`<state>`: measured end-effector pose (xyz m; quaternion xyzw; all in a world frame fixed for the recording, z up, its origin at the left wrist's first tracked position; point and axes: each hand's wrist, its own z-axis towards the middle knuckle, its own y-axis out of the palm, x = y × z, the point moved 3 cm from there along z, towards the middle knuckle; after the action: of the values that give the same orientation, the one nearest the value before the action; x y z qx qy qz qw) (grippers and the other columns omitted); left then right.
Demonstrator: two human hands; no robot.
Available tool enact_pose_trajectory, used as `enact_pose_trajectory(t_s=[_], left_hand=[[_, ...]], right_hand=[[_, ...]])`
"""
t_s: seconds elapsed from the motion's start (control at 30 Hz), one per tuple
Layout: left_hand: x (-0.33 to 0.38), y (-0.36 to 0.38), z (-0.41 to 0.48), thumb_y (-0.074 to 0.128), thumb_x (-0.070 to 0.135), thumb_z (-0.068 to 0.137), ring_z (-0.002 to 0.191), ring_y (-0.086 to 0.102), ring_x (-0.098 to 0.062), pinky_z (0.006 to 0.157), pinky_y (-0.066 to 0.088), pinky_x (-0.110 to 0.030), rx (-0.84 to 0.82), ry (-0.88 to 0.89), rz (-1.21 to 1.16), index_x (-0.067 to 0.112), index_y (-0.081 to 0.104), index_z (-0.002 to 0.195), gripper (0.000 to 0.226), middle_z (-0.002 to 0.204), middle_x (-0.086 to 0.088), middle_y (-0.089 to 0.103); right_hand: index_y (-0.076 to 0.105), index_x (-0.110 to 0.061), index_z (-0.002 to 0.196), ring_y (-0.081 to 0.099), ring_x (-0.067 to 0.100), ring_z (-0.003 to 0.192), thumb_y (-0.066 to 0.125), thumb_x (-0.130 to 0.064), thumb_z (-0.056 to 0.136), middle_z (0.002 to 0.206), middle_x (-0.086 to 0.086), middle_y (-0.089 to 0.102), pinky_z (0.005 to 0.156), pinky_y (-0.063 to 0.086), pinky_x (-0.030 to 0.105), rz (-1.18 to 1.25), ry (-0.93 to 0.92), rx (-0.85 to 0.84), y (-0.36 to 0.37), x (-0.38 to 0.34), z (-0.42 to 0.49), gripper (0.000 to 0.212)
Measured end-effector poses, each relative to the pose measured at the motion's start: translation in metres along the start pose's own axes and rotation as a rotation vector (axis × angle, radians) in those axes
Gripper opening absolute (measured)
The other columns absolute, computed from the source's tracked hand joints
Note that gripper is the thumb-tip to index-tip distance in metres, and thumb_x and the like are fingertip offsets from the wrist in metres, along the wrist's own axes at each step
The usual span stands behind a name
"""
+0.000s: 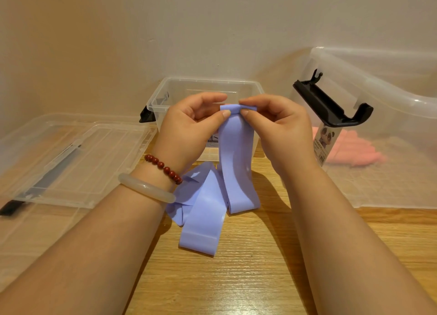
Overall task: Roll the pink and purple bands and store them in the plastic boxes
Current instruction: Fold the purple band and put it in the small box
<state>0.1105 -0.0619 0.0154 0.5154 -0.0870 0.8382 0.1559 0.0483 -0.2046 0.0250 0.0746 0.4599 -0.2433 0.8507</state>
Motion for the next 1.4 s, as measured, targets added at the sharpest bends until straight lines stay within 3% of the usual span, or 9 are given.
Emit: enact_pose_trajectory(t_s=[0.17,0.4,0.6,0.83,1.0,1.1,1.17,1.4], left_hand=[[0.0012,0.0009,-0.001,0.065,0.0,0.087,0.084,0.07,-0.01,0.073,0.056,-0.026,0.01,0.02,0.04,0.021,0.071,0.092,0.023,0.083,0.009,0.074],[0.0031,-0.0014,-0.0017,0.064,0.0,0.088,0.088,0.071,-0.01,0.079,0.057,-0.026,0.068,0.047,0.047,0.018,0.072,0.095,0.021,0.087,0.01,0.074],[-0.0004,0.0019,-0.0007,0.067,0.001,0.086,0.089,0.069,-0.008,0.076,0.053,-0.022,-0.004,0.004,-0.002,0.016,0.071,0.102,0.022,0.09,0.006,0.074],[0.0003,0.0007,-0.0001,0.067,0.0,0.086,0.085,0.069,-0.01,0.077,0.057,-0.029,0.04,0.036,0.023,0.019,0.072,0.094,0.021,0.085,0.008,0.073],[0.0022,-0.0008,-0.0012,0.066,0.0,0.086,0.088,0.07,-0.009,0.081,0.057,-0.028,0.065,0.074,0.059,0.023,0.072,0.091,0.024,0.083,0.014,0.074],[0.0029,-0.0022,-0.0004,0.065,-0.001,0.087,0.086,0.069,-0.005,0.076,0.054,-0.02,0.069,0.059,0.033,0.024,0.072,0.089,0.026,0.081,0.016,0.073],[0.0018,-0.0021,0.0002,0.064,-0.002,0.087,0.085,0.07,-0.007,0.076,0.055,-0.023,0.057,0.043,0.024,0.022,0.072,0.09,0.026,0.081,0.013,0.074],[-0.0012,0.0025,-0.0004,0.068,0.003,0.086,0.088,0.07,-0.009,0.078,0.056,-0.026,0.023,-0.007,-0.038,0.022,0.07,0.096,0.022,0.086,0.008,0.075]], right_hand=[[0.072,-0.029,0.087,0.067,0.006,0.083,0.067,-0.003,0.088,0.084,-0.01,0.071,0.072,0.052,0.019,-0.003,0.006,-0.023,-0.0003,-0.0002,-0.0004,0.026],[0.074,-0.019,0.091,0.066,0.001,0.08,0.069,-0.003,0.087,0.083,-0.007,0.071,0.07,0.051,0.016,-0.003,0.015,-0.032,0.001,-0.0032,-0.0015,0.017],[0.072,-0.026,0.083,0.067,0.001,0.079,0.069,-0.002,0.087,0.08,-0.013,0.071,0.072,0.051,0.016,-0.03,-0.009,0.001,-0.001,-0.0018,0.0002,0.024],[0.07,-0.029,0.083,0.068,0.008,0.09,0.067,-0.001,0.088,0.089,-0.011,0.07,0.08,0.055,0.023,-0.041,-0.047,-0.011,0.0006,0.001,0.0001,0.029],[0.07,-0.026,0.088,0.068,0.007,0.092,0.067,-0.002,0.089,0.092,-0.008,0.071,0.078,0.053,0.02,-0.027,-0.047,-0.051,0.0016,0.0006,0.0,0.024],[0.071,-0.025,0.094,0.067,0.006,0.084,0.071,-0.009,0.087,0.087,-0.008,0.07,0.074,0.052,0.019,-0.018,-0.025,-0.049,0.0019,0.0009,0.0006,0.017],[0.073,-0.022,0.093,0.065,0.002,0.08,0.071,-0.009,0.087,0.083,-0.01,0.07,0.071,0.051,0.017,-0.039,-0.017,-0.029,0.0017,0.0019,0.0012,0.015],[0.072,-0.026,0.081,0.068,0.004,0.081,0.069,0.001,0.086,0.076,-0.016,0.071,0.074,0.052,0.019,0.021,-0.005,-0.004,0.0007,0.0043,0.0023,0.028]])
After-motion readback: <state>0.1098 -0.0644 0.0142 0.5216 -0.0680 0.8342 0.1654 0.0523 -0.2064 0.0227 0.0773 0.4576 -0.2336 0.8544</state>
